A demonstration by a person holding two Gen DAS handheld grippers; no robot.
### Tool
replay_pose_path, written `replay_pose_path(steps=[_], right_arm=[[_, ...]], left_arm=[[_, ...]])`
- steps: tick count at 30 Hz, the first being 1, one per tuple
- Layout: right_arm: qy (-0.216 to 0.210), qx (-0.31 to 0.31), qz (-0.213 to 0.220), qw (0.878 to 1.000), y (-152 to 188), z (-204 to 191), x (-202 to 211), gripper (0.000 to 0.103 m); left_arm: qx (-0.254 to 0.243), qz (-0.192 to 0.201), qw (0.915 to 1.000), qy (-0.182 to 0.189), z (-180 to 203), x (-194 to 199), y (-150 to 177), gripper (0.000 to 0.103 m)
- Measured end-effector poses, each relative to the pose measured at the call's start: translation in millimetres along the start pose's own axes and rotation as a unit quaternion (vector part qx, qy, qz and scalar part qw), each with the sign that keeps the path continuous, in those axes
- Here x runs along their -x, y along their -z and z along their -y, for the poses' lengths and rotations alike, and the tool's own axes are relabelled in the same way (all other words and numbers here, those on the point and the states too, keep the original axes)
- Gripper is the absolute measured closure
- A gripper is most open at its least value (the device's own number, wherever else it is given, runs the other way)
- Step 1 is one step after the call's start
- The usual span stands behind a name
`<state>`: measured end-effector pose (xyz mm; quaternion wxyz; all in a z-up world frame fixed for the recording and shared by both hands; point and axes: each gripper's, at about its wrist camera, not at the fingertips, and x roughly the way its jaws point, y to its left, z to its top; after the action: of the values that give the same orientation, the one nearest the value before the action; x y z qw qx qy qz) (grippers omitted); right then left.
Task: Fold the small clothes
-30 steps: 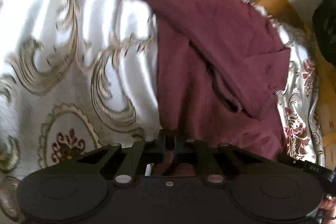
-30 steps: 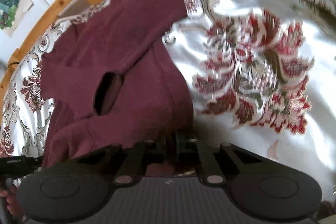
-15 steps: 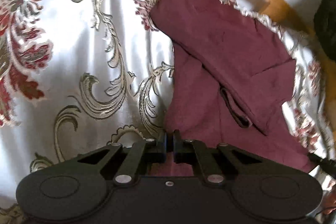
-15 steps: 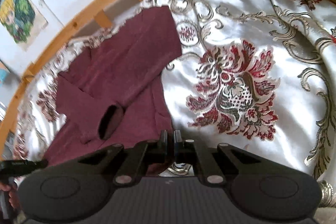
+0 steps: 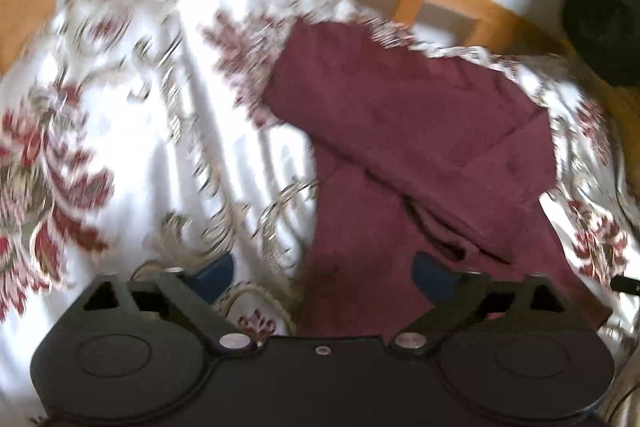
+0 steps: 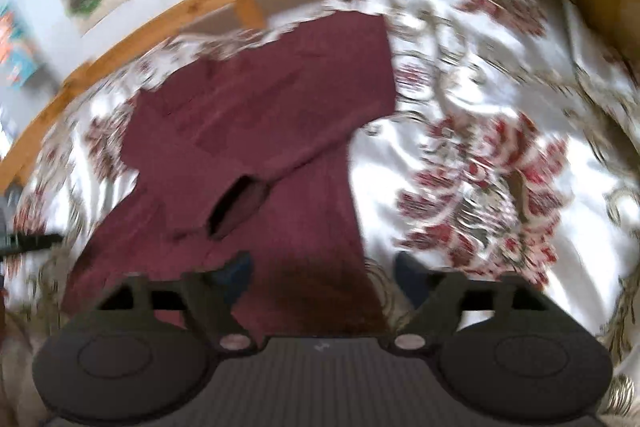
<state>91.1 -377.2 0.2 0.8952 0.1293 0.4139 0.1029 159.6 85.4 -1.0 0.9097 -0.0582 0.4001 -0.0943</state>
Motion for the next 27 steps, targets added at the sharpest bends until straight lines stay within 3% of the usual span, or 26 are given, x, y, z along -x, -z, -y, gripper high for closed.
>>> replay_pose_path(steps=[3,5,9,12,17,24,26,27], right_arm=[[0.001,0.087,-0.013,0.996,4,-32,1,0.007],[0.007,0.157,-0.028,0.987,11,-57,-2,0.004],[0.034,0.292,-0.068,0.953,34,-102,-16,0.002],[0.055,0.357,-0.092,0.928,51,-124,-27,0.002],[0.109,0.385,-0.110,0.910,60,-130,-46,0.003],[0.141,0.392,-0.087,0.905,62,-128,-54,0.004],[0.133,0.395,-0.075,0.906,63,-128,-53,0.014],[0.125,0.396,-0.069,0.907,63,-128,-52,0.032]], left_arm=[[-0.057,0.019,0.9981,0.014,21,5,4,0.001],[-0.084,0.021,0.9958,0.030,31,7,7,0.001],[-0.120,0.015,0.9909,0.059,47,5,14,0.001],[-0.141,0.011,0.9873,0.072,56,2,19,0.001],[-0.166,0.003,0.9824,0.086,65,0,24,0.001],[-0.225,-0.003,0.9667,0.122,84,1,34,0.001],[-0.250,-0.008,0.9589,0.134,91,1,40,0.001],[-0.267,-0.013,0.9536,0.139,96,1,44,0.001]])
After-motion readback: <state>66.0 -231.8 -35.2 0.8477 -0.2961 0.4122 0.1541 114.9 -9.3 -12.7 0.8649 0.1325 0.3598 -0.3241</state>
